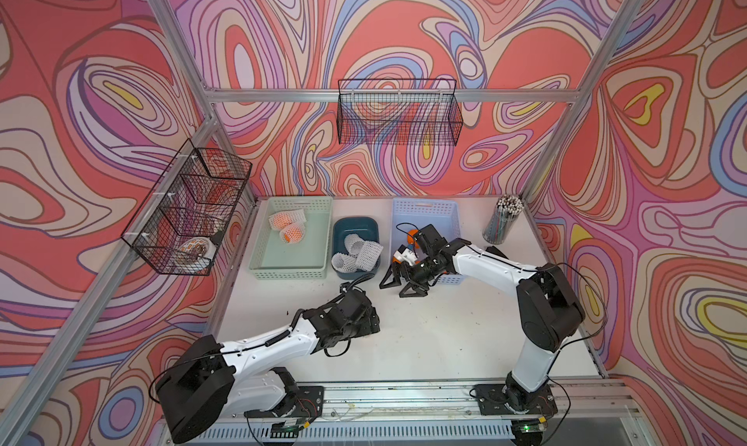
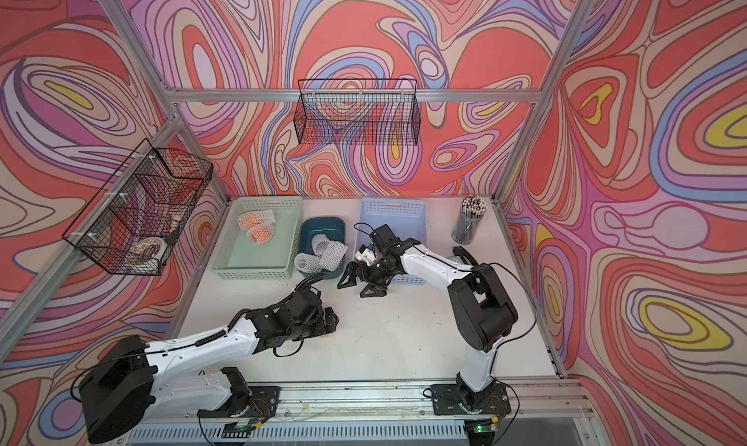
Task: Remove foam nets from oranges
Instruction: Place the orange at the center of the board.
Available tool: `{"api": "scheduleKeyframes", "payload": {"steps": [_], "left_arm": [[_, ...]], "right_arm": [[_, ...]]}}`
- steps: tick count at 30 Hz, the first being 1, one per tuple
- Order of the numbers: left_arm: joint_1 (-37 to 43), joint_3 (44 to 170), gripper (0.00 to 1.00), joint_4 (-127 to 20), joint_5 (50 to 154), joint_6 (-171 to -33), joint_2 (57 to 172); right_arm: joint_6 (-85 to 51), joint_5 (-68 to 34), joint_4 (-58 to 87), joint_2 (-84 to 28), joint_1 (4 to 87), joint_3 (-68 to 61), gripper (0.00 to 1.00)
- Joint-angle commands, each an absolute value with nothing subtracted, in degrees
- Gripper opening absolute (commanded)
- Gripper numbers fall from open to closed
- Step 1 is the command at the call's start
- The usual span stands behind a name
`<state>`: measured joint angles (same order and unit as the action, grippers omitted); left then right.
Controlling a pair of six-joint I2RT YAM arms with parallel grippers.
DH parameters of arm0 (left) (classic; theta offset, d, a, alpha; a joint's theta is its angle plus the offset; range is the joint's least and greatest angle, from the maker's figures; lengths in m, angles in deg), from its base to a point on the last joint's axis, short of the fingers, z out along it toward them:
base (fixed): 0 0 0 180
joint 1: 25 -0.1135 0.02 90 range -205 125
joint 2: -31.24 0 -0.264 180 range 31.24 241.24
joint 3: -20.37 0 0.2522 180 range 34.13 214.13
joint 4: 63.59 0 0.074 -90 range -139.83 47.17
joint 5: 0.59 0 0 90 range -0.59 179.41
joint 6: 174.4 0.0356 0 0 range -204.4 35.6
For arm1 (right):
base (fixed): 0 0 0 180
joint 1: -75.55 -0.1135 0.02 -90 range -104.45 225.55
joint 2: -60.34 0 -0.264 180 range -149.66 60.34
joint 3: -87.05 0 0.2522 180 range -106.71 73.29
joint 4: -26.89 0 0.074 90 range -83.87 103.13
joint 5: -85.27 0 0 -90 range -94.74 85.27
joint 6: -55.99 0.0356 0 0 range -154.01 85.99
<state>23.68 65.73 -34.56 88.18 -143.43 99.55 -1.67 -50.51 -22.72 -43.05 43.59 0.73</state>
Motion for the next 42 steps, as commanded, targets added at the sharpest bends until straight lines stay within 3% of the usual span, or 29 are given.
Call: {"api": "scheduleKeyframes", "payload": {"steps": [1,17,25,34,42], "left_arm": [[22.99,67.12,0.92,-31.84,90.94,-146.94,97.74],[18.73,67.3,0.89,-27.0,96.0,-153.38,93.71],[16.82,67.88,0.86,-24.97,98.38,-154.3,92.25],[15.08,66.93,0.84,-21.76,97.91,-154.85,86.46],[12.97,66.27,0.74,-18.28,97.55,-154.26,83.56]], "right_arm": [[-3.25,-49.22,-23.73,-41.82,43.16,2.3,0.97],[-7.04,-49.04,-18.03,-29.87,43.16,11.63,0.97],[-13.07,-45.72,-15.14,-23.73,42.63,20.95,0.91],[-15.48,-39.62,-7.38,-24.04,31.98,23.84,0.87],[-19.22,-32.66,-4.57,-28.87,23.95,20.67,0.85]]}}
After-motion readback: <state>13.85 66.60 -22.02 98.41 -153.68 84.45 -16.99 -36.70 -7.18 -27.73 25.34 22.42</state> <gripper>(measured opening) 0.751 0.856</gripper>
